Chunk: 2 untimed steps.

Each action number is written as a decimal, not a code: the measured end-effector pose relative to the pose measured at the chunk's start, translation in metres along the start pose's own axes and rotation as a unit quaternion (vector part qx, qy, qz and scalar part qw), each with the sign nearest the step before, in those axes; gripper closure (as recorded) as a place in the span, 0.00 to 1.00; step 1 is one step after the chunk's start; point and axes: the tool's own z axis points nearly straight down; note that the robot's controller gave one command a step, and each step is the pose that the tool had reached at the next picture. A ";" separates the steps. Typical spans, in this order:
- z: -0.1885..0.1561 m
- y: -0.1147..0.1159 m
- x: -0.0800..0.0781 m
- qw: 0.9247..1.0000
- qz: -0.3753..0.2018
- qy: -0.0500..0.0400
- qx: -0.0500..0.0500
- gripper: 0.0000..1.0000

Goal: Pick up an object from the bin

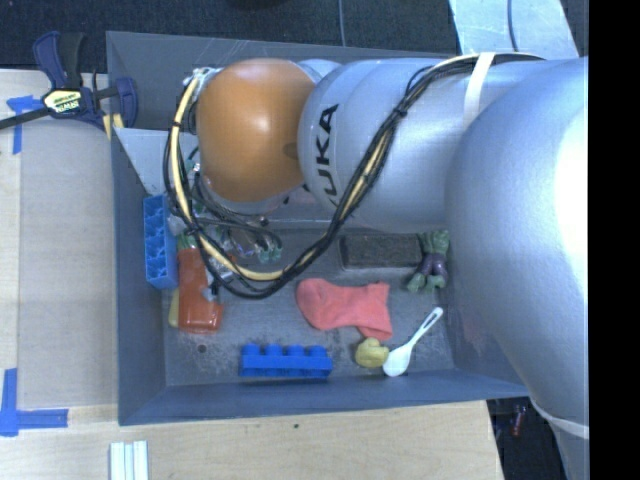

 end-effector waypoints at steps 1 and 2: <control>0.074 -0.035 0.014 0.993 -0.114 -0.014 -0.001 0.00; 0.070 -0.033 0.012 0.993 -0.114 -0.017 0.000 1.00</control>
Offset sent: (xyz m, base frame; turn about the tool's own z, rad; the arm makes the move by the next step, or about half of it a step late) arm -0.0081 -0.0028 -0.0843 -0.6215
